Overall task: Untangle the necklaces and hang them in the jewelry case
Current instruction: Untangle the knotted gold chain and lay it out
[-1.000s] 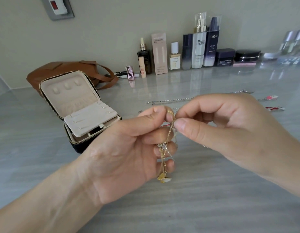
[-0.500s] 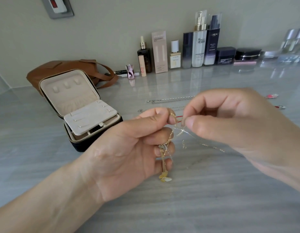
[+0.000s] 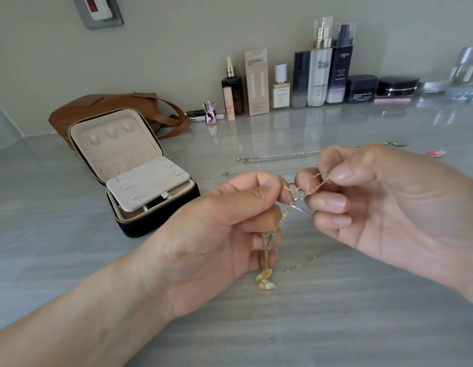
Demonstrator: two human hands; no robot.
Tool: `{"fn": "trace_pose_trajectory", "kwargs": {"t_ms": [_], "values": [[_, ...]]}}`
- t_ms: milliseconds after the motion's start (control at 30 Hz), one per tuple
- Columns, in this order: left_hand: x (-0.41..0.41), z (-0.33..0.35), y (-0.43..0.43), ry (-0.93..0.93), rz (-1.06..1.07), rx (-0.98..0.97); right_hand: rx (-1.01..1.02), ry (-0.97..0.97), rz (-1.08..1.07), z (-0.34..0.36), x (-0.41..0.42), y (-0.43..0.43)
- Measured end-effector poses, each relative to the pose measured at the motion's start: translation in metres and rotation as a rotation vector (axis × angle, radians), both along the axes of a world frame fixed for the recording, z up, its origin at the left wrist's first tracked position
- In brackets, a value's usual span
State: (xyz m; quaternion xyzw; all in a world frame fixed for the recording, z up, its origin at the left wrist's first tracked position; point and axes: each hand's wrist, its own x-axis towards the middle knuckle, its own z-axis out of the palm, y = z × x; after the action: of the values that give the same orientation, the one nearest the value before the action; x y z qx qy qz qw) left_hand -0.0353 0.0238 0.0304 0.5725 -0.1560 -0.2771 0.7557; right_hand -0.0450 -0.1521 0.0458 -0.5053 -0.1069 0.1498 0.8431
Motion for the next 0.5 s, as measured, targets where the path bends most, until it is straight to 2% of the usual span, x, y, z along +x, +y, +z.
{"fn": "trace_pose_trajectory", "kwargs": {"t_ms": [200,433,500], "values": [[0.0006,-0.0011,0.0002,0.001,-0.009,-0.018,-0.046,-0.026,0.006,0.0018,0.0008,-0.0039],[0.0005,0.0013,0.001,0.028,-0.037,-0.085,-0.507,-0.315,0.021,-0.004,-0.0009,-0.0028],[-0.0008,0.003,0.0007,0.025,-0.034,-0.101,-0.562,-0.382,0.06,-0.0041,-0.0039,-0.0009]]}}
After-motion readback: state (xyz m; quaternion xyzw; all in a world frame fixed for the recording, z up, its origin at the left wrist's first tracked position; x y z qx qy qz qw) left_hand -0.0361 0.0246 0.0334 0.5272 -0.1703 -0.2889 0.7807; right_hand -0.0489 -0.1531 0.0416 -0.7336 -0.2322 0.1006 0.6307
